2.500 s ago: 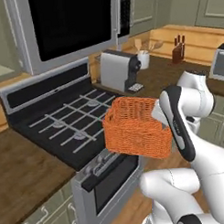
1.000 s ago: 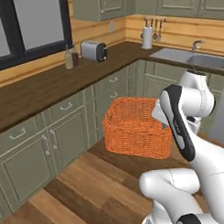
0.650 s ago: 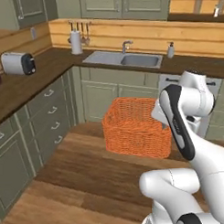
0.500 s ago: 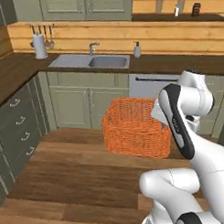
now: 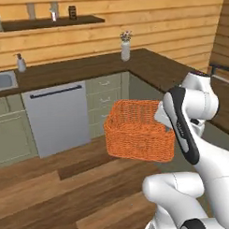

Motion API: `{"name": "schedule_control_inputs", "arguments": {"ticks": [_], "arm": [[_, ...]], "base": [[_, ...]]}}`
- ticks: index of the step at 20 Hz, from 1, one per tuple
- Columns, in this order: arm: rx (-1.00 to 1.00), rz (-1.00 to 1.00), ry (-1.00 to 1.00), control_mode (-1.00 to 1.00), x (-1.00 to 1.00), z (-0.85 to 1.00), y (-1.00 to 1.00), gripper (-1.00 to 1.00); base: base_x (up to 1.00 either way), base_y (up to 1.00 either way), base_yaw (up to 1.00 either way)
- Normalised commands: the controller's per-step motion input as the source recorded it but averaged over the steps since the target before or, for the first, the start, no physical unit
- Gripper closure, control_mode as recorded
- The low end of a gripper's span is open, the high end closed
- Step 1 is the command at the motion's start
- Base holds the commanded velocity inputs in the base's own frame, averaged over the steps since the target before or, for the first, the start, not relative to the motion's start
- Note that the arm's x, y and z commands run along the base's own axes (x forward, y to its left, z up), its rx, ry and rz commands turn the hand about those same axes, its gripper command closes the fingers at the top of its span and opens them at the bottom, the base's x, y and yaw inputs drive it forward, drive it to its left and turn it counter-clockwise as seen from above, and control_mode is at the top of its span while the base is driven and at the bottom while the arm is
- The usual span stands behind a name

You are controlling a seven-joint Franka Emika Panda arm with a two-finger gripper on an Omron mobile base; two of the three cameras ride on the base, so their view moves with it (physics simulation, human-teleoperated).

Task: Open the cabinet, pick up the bread from the cabinet and place it in the basket. Then move the basket to the dining counter.

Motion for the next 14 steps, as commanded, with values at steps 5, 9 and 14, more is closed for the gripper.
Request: {"name": "schedule_control_inputs", "arguments": {"ticks": [5,9,14], "arm": [[0.00,0.00,0.00,1.00,0.00,0.00,0.00,1.00],[0.00,0.00,0.00,1.00,0.00,0.00,0.00,1.00],[0.00,0.00,0.00,1.00,0.00,0.00,0.00,1.00]], "base": [[0.04,-0.44,-0.90],[0.02,-0.29,-0.94],[0.21,-0.09,-0.89]]}}
